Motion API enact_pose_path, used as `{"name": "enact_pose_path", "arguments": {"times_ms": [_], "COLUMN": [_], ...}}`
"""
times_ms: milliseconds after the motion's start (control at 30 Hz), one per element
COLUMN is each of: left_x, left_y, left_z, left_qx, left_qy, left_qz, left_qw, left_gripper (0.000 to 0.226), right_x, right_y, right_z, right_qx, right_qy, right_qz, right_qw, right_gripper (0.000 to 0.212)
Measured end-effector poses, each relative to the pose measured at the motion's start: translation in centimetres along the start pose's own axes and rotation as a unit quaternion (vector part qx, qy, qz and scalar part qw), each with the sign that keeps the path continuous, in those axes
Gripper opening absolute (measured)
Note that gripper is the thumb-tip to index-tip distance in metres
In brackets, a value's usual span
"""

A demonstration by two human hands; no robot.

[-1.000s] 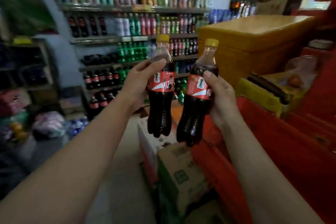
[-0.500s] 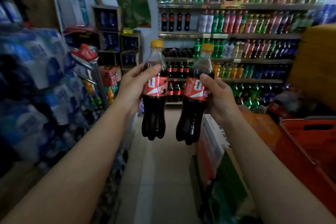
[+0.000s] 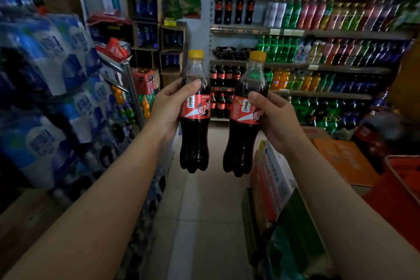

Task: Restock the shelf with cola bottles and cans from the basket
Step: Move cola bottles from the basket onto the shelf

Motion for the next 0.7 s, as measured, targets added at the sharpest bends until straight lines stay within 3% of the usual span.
{"name": "enact_pose_path", "arguments": {"times_ms": [333,700], "left_x": [6.2,19.7], "left_y": [-2.5,-1.7], "left_z": [-3.0,-7.5], "left_qx": [0.024,0.028], "left_qy": [0.016,0.027], "left_qz": [-0.008,-0.009], "left_qw": [1.000,0.999], "left_gripper": [0.035,0.032], "right_x": [5.1,17.9], "right_y": [4.7,7.0], "right_z": [0.9,4.5], "right_qx": [-0.050,-0.058], "right_qy": [-0.011,-0.013], "right_qz": [0.015,0.043], "right_qw": [0.999,0.997], "right_gripper": [0.012,0.019]}}
Point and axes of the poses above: each hand's wrist, its own x-axis towards the middle knuckle, its own y-axis out of the back of the hand, z = x × y, the point moved 6 cm from there along x, towards the middle knuckle, and after that the axes turned 1 degree about -z, right-handed, at the moved point
